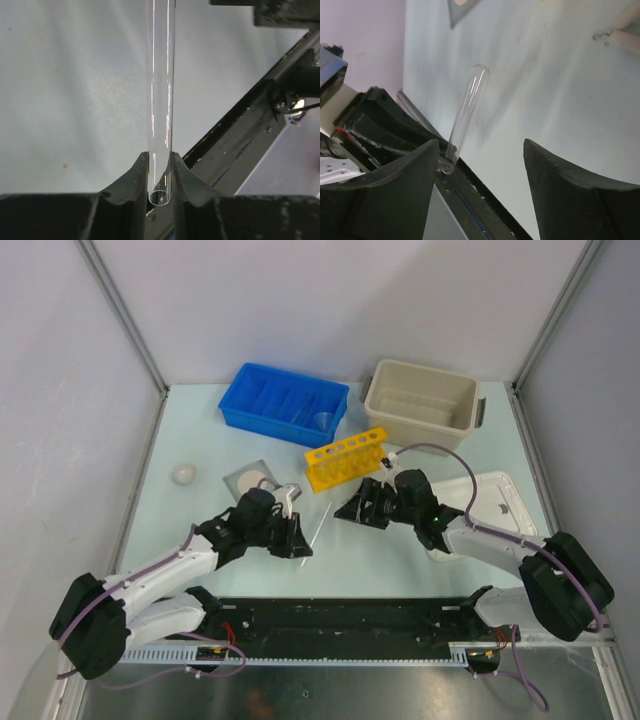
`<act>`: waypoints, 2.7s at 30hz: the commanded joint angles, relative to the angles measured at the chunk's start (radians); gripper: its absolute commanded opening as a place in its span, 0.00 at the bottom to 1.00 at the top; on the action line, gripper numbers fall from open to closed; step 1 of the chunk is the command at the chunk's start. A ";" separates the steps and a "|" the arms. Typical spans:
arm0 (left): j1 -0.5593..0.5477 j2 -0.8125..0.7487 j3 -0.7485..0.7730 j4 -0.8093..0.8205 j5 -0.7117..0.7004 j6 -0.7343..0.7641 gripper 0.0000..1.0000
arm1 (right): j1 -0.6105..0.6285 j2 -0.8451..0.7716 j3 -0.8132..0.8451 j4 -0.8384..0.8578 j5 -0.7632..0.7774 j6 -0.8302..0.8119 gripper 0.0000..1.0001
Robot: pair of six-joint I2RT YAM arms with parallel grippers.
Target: Organize the chemistry lab equipment
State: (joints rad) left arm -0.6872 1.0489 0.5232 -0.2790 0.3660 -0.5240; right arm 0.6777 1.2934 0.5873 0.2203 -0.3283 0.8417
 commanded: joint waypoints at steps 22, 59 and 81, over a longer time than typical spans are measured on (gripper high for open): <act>-0.018 -0.116 -0.040 0.158 0.165 0.003 0.23 | -0.138 0.229 0.005 0.503 -0.384 0.168 0.62; -0.016 -0.014 0.085 0.187 0.127 0.005 0.99 | -0.382 0.048 0.066 0.152 -0.268 -0.044 0.19; 0.037 -0.159 0.242 -0.187 -0.180 0.284 0.99 | -0.309 0.035 0.490 -0.116 0.224 -0.569 0.21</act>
State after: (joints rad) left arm -0.6540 0.9360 0.7437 -0.4049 0.2775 -0.3046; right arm 0.3321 1.2961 0.9916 0.0769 -0.2066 0.3912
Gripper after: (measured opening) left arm 0.994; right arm 0.278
